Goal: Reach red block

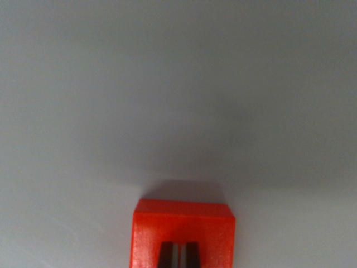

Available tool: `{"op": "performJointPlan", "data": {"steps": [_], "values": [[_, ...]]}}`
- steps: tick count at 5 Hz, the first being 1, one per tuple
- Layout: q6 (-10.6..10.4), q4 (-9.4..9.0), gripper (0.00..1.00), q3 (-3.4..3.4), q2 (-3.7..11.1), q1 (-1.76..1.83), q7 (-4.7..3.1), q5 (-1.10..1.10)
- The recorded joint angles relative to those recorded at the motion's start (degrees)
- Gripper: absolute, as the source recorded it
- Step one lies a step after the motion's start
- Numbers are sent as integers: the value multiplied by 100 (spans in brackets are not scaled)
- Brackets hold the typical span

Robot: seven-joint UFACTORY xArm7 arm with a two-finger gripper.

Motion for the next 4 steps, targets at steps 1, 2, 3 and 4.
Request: {"op": "performJointPlan", "data": {"steps": [1, 2, 3, 4], "values": [[0, 0, 0, 0, 0, 0, 0, 0], [0, 0, 0, 0, 0, 0, 0, 0], [0, 0, 0, 0, 0, 0, 0, 0], [0, 0, 100, 0, 0, 0, 0, 0]]}}
